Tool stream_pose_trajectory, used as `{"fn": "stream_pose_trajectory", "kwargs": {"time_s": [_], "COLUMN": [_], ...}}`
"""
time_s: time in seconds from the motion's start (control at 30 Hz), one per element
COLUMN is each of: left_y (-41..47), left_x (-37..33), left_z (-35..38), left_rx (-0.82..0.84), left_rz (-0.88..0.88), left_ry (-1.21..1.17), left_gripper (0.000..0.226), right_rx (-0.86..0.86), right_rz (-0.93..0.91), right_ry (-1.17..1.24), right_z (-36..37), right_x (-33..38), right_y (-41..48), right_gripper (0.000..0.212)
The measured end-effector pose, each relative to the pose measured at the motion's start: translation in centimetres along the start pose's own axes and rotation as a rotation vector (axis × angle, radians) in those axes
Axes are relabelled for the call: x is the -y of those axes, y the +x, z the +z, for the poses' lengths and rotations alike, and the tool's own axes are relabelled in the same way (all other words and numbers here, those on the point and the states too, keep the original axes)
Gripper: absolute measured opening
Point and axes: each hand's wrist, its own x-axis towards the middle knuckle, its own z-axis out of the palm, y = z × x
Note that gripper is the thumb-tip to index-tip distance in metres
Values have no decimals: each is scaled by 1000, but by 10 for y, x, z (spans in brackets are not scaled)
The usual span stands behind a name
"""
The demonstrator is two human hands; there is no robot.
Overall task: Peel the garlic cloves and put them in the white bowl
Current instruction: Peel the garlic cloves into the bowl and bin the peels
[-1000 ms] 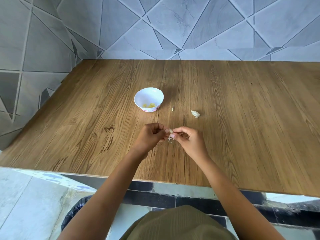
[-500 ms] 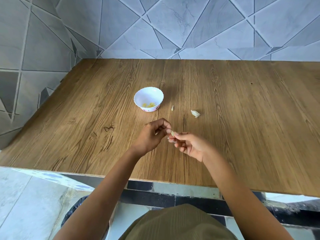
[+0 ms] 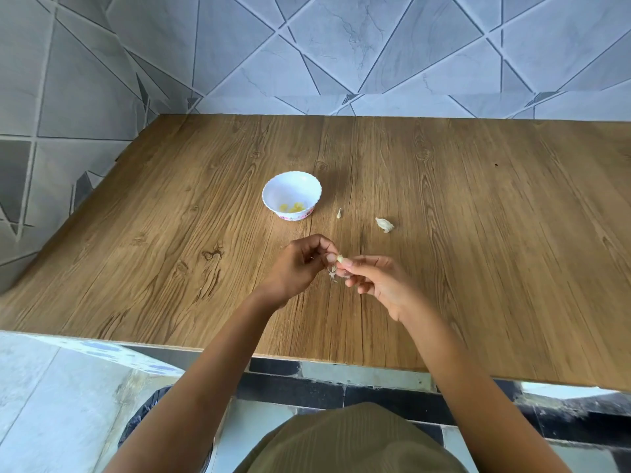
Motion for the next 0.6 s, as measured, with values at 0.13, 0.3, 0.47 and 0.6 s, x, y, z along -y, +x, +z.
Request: {"fn": "stream_pose_trajectory", "kwargs": {"time_s": [0.13,0.3,0.47,0.6], "left_y": [0,-1,1,2], "left_x": [-3,0,5,7], "left_z": [-1,4,10,9], "left_rx": [48,11,-106,-212], "left_rz": [30,-51,-227,-294], "left_ry": [-74,-143,-138,-72], "left_gripper": [9,13,19,18], "right_rx": [68,5,-163,-334], "right_rz": [118,137,55,-282], "right_ry": [182,161,32,-533], "right_z": [-2,0,6,4], "right_x": [1,1,-4,-11], "right_y": [2,6,4,4], "right_gripper": [17,12,13,17]}}
